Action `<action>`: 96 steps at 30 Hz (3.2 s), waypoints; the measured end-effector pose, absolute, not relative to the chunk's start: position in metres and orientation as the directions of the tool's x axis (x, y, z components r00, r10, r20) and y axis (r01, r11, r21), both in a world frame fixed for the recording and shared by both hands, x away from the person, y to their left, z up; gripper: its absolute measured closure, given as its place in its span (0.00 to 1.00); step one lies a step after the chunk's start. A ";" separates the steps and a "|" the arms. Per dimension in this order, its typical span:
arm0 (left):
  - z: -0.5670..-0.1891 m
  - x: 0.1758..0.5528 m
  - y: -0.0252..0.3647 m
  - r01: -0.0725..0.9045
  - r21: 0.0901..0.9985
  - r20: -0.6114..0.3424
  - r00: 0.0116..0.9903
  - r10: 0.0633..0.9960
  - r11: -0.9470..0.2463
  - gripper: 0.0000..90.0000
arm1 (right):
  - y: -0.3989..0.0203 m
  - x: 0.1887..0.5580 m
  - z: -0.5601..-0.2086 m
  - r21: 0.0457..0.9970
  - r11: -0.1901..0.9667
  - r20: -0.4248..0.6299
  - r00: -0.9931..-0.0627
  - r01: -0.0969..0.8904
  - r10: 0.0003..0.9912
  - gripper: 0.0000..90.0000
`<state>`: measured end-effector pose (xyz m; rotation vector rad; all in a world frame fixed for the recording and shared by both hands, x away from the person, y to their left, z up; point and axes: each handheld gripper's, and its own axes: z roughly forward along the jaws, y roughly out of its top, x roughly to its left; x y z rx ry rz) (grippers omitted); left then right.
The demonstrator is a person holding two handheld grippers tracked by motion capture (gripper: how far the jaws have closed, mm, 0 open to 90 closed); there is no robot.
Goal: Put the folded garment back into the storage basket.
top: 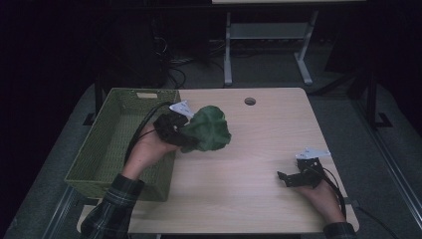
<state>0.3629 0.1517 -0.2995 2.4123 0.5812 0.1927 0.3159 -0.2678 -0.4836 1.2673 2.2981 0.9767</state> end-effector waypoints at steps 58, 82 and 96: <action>-0.407 0.374 0.317 0.712 0.449 -0.021 0.613 0.790 -0.540 0.52 | -0.268 0.316 -0.484 0.707 0.366 0.032 -0.544 0.605 0.838 0.04; -0.372 0.370 0.321 0.652 0.560 0.010 0.611 0.791 -0.511 0.15 | -0.268 0.316 -0.484 0.707 0.366 0.031 -0.544 0.605 0.838 0.04; -0.333 0.364 0.301 0.589 0.648 -0.005 0.637 0.771 -0.483 0.16 | -0.268 0.316 -0.484 0.707 0.366 0.031 -0.544 0.605 0.838 0.04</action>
